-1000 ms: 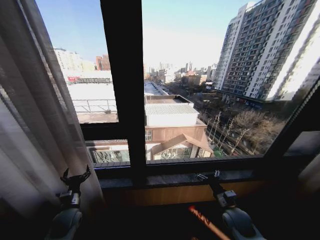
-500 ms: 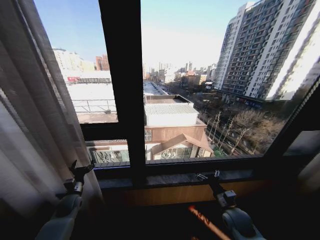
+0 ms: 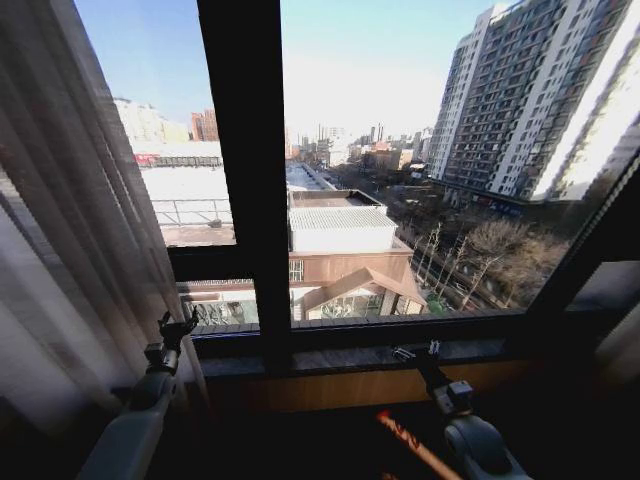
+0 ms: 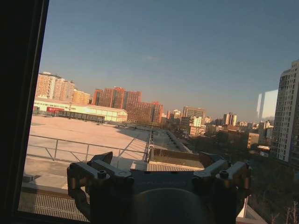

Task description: Open the curtains by pulling them apart, changing their state from closed to fully open.

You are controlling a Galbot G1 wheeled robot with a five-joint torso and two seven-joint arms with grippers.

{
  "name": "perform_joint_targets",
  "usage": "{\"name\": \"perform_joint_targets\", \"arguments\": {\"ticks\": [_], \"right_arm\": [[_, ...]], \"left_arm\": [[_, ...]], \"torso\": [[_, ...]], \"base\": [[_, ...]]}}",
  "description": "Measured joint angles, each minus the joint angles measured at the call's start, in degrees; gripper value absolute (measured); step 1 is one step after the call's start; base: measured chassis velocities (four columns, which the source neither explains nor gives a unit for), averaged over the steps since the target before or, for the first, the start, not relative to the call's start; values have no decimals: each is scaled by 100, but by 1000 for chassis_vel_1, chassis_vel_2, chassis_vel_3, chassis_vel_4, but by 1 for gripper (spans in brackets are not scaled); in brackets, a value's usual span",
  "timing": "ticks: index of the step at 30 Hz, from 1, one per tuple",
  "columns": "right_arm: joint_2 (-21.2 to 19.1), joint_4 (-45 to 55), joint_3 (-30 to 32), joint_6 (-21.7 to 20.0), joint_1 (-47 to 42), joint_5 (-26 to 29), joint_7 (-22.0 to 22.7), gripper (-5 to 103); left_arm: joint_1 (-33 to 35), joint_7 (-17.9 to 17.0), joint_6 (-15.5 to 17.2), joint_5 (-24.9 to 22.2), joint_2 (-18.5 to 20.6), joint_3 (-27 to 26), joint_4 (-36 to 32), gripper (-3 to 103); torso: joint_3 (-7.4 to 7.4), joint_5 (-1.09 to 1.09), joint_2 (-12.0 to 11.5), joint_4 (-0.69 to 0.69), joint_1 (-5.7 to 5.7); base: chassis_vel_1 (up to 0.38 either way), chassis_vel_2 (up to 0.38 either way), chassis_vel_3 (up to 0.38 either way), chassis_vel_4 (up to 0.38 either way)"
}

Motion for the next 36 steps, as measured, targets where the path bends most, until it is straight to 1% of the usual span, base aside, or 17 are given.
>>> {"name": "perform_joint_targets", "arguments": {"ticks": [1, 3, 4, 6, 7, 9, 10, 11, 12, 15, 17, 18, 19, 36], "right_arm": [[0, 0, 0, 0, 0, 0, 0, 100], [0, 0, 0, 0, 0, 0, 0, 100], [0, 0, 0, 0, 0, 0, 0, 100], [0, 0, 0, 0, 0, 0, 0, 100], [0, 0, 0, 0, 0, 0, 0, 100], [0, 0, 0, 0, 0, 0, 0, 100], [0, 0, 0, 0, 0, 0, 0, 100], [0, 0, 0, 0, 0, 0, 0, 100], [0, 0, 0, 0, 0, 0, 0, 100], [0, 0, 0, 0, 0, 0, 0, 100], [0, 0, 0, 0, 0, 0, 0, 100], [0, 0, 0, 0, 0, 0, 0, 100], [0, 0, 0, 0, 0, 0, 0, 100], [0, 0, 0, 0, 0, 0, 0, 100]], "left_arm": [[0, 0, 0, 0, 0, 0, 0, 68], [73, -22, -18, 1, -31, -59, -17, 56], [99, -44, -27, 1, -37, -79, -20, 56], [140, -84, -40, 1, -36, -119, -41, 45], [140, -84, -40, 1, -36, -119, -41, 45], [187, -123, -42, -4, -14, -182, -77, 34], [194, -134, -43, -5, -10, -189, -81, 34], [218, -163, -46, -8, 2, -205, -91, 28], [218, -163, -46, -8, 2, -205, -91, 28], [373, -214, -80, -14, 9, -257, -197, 12], [407, -219, -89, -19, 2, -275, -223, 12], [461, -225, -115, -23, -13, -301, -243, 3], [482, -227, -132, -24, -21, -314, -243, 1], [481, -229, -260, -115, 62, -357, -82, 0]], "torso": [[0, 0, 0, 0, 0], [0, 0, 0, 0, 0], [0, 0, 0, 0, 0], [0, 0, 0, 0, 0], [0, 0, 0, 0, 0], [0, 0, 0, 0, 0], [0, 0, 0, 0, 0], [0, 1, 0, 0, 0], [0, 1, 0, 0, 0], [0, 0, 0, 0, 0], [0, 0, 0, 1, 0], [0, 0, 0, 1, 0], [-1, 0, 0, 0, -1], [0, 0, 0, 0, 0]], "base": [[0, 0, 0, 0], [0, 0, 0, 0], [0, 0, 0, 0], [0, 0, 0, 0], [0, 0, 0, 0], [0, 0, 0, 0], [0, 0, 0, 0], [0, 0, 0, 0], [0, 0, 0, 0], [0, 0, 0, 0], [0, 0, 0, 0], [0, 0, 0, 0], [0, 0, 0, 0], [0, 0, 0, 0]]}}
